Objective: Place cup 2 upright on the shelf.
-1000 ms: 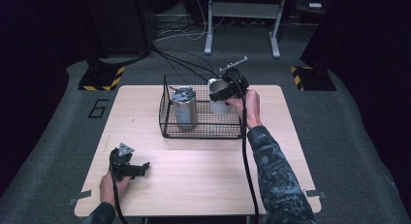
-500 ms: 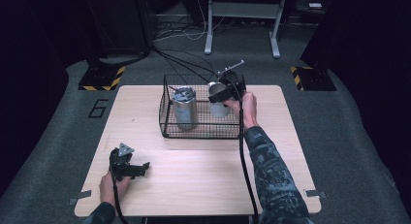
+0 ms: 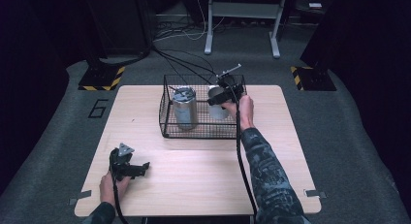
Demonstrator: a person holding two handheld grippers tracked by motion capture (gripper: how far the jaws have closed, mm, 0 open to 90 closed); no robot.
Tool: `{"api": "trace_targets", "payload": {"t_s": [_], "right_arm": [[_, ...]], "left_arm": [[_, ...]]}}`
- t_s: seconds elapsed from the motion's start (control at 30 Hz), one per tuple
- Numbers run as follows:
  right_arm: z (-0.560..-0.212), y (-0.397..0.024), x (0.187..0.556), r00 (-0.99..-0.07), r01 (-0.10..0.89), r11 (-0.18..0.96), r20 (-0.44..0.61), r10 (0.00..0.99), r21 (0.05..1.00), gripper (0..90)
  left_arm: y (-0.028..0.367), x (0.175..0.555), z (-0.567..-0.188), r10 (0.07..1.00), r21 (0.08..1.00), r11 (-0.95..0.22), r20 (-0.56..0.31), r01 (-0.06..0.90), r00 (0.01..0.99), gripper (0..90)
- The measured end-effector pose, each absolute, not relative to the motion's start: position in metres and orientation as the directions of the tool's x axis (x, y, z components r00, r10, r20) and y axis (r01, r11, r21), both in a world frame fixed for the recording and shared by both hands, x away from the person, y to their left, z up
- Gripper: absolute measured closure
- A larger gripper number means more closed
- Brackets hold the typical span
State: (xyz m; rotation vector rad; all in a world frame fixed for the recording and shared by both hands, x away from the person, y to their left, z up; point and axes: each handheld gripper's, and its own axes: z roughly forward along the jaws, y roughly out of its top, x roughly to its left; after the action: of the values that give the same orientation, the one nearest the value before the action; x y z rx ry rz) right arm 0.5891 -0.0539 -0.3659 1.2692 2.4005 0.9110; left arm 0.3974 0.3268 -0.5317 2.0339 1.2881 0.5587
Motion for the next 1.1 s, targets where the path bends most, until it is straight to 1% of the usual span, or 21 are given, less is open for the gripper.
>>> {"api": "trace_targets", "payload": {"t_s": [0.13, 0.23, 0.3, 0.63, 1.1], "right_arm": [[-0.373, -0.05, 0.592, -0.564, 0.654, 0.414, 0.044, 0.824, 0.633, 5.9], [-0.379, -0.049, 0.594, -0.571, 0.654, 0.429, 0.035, 0.82, 0.623, 5.9], [-0.383, -0.047, 0.595, -0.555, 0.668, 0.413, 0.044, 0.831, 0.618, 5.9], [-0.402, -0.048, 0.601, -0.537, 0.698, 0.408, 0.052, 0.842, 0.588, 5.8], [-0.422, -0.041, 0.6, -0.52, 0.72, 0.408, 0.048, 0.853, 0.562, 5.6]], "left_arm": [[0.327, 0.397, -0.532, 0.906, 0.722, -0.299, 0.008, 0.624, 0.424, 0.0], [0.327, 0.397, -0.532, 0.905, 0.721, -0.301, 0.01, 0.624, 0.425, 0.0], [0.327, 0.397, -0.532, 0.906, 0.722, -0.299, 0.008, 0.624, 0.424, 0.0], [0.327, 0.397, -0.532, 0.906, 0.721, -0.298, 0.007, 0.625, 0.424, 0.0], [0.327, 0.398, -0.532, 0.906, 0.723, -0.297, 0.007, 0.624, 0.424, 0.0]]}}
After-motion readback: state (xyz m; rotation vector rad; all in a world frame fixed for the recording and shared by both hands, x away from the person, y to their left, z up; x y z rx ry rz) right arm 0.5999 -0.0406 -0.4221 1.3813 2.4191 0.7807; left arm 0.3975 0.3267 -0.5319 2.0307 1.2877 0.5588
